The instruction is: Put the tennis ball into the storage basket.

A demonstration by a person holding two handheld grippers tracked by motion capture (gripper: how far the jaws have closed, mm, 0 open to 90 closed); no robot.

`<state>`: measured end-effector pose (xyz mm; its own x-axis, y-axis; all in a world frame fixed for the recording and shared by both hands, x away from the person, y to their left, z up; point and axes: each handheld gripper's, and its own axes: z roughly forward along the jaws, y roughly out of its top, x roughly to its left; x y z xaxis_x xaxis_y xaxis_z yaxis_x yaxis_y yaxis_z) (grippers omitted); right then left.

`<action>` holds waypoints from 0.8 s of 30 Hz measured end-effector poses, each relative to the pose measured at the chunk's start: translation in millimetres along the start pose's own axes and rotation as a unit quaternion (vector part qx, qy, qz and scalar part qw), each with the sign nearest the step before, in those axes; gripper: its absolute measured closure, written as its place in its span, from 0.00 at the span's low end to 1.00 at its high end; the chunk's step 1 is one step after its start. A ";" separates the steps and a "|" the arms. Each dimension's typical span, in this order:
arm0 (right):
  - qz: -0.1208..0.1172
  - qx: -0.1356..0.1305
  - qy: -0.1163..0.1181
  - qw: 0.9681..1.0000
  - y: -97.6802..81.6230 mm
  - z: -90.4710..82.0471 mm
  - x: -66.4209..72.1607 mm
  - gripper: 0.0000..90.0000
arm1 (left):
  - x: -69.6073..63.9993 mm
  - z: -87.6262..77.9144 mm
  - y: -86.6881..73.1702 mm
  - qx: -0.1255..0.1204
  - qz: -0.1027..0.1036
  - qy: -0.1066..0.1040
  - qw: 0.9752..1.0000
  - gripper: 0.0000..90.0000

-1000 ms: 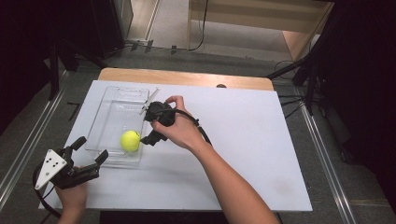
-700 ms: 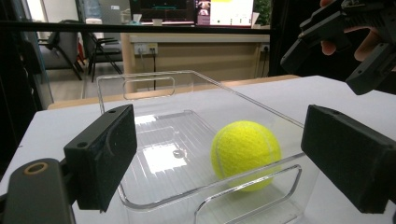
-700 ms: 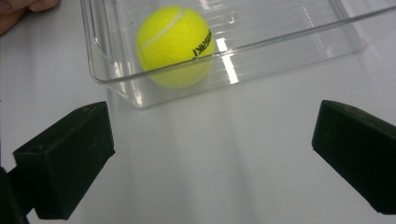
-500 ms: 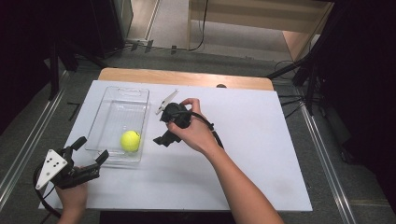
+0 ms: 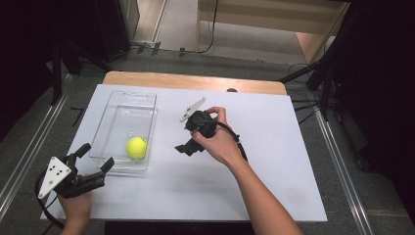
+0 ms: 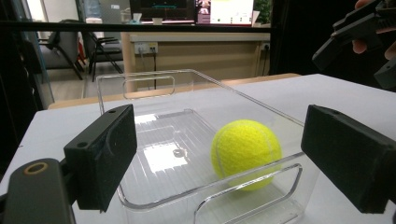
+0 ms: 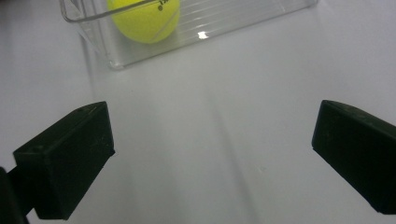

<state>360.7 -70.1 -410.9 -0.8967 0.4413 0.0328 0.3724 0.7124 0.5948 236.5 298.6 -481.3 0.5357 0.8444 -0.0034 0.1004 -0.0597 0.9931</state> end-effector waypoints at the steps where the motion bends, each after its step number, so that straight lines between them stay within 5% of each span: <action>1: 0.002 0.002 -0.004 1.000 -2.1 -1.5 -0.6 0.00 | -0.1 0.0 0.0 0.000 0.000 0.000 1.000 0.12; 24: 0.037 -0.023 -0.026 0.999 -48.8 -27.8 -8.3 0.00 | -0.7 0.5 0.0 0.004 0.003 0.001 1.000 0.12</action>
<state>343.3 -123.7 -417.9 -0.8530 0.5205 0.0380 0.4254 0.6512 0.6285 236.5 297.8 -481.3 0.5349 0.8449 0.0026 0.1036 -0.0686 0.9923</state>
